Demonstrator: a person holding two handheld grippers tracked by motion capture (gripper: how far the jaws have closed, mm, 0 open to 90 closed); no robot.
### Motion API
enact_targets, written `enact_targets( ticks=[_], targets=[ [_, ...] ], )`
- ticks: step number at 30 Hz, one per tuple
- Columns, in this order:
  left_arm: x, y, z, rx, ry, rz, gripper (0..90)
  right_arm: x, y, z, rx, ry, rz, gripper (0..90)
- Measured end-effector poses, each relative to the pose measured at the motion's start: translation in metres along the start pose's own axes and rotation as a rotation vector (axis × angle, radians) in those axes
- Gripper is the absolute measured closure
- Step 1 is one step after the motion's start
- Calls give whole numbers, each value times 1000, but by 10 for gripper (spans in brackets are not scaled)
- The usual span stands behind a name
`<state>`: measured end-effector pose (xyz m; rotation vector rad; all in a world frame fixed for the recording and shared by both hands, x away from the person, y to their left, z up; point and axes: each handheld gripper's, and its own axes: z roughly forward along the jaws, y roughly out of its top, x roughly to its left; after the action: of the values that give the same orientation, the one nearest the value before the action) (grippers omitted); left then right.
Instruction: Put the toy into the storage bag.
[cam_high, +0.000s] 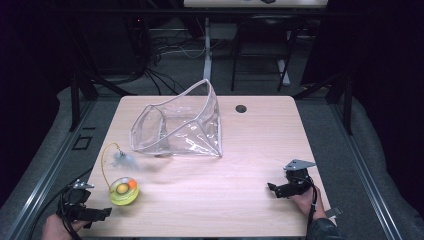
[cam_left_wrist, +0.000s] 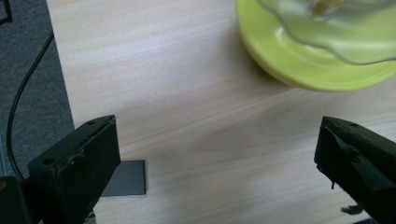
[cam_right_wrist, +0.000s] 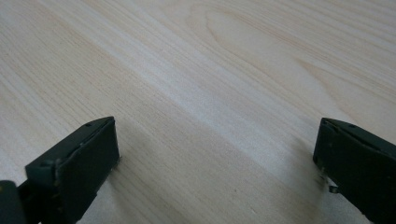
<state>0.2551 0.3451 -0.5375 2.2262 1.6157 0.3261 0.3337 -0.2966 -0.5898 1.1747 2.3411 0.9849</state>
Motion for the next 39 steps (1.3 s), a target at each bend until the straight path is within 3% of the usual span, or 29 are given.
enact_targets(
  ticks=[4,6,11,22,26,39],
  targets=[
    [-3,2,-7,-16,-6,11,22,-1,1,0,7,-4,-2,0],
    [-7,6,-18,-56,-23,20,37,-1,1,0,7,-15,5,0],
    [-13,12,-30,-94,-27,42,36,-1,2,1,6,-35,24,1],
    [-14,24,-35,-100,-39,59,4,-2,2,1,-1,-44,38,19],
    [-18,32,-34,-79,-30,92,5,-1,2,2,-4,-41,43,16],
    [-14,59,-39,-47,-48,126,4,0,3,2,6,-51,48,0]
  ],
)
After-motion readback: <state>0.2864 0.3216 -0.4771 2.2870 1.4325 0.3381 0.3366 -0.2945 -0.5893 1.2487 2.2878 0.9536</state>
